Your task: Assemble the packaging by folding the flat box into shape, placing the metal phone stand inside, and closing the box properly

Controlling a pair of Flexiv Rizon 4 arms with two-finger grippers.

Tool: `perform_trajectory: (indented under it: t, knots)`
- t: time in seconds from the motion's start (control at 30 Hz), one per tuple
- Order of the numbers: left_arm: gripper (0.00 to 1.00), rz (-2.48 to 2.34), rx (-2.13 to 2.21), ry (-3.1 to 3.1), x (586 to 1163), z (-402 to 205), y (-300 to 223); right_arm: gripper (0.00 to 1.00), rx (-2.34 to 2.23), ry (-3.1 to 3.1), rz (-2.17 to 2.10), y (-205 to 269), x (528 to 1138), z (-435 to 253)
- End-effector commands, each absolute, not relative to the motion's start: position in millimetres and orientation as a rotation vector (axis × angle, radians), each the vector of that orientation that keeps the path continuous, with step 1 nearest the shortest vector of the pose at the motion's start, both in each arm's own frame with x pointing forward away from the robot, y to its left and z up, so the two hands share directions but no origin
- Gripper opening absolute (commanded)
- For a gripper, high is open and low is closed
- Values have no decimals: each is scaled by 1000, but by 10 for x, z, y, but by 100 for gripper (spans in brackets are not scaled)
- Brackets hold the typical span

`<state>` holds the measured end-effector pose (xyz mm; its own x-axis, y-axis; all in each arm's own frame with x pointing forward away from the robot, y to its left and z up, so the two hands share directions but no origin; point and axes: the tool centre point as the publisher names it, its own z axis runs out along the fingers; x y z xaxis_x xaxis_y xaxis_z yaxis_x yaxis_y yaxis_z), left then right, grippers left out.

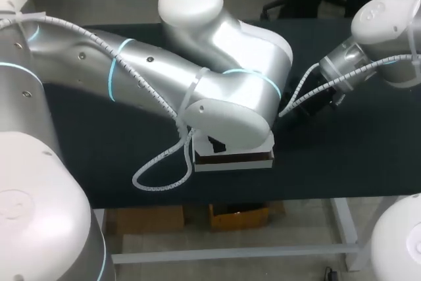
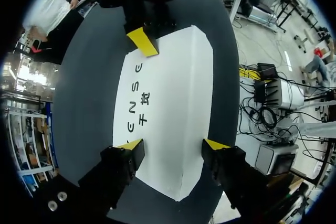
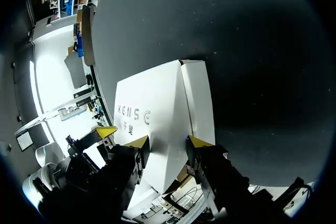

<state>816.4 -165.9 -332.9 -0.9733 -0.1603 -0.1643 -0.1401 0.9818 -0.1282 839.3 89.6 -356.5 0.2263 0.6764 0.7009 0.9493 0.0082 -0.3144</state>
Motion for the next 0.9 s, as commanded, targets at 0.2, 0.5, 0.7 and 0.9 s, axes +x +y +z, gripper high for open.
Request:
perform_trajectory:
  t: [0.2, 0.5, 0.7, 0.9]
  knots:
    - [73, -147, -229, 2891, 8139, -3435, -1703, 43, -1734, -1519, -450, 897, 8393, -3560]
    - [57, -124, -228, 2862, 8180, -3474, -1722, 43, -1734, -1519, -450, 897, 8393, -3560]
    - [54, -84, -238, 2809, 8202, -3485, -1736, 42, -1734, -1519, -450, 897, 8393, -3560]
    - [49, -66, -239, 2748, 8213, -3466, -1747, 42, -1734, -1519, -450, 897, 8393, -3560]
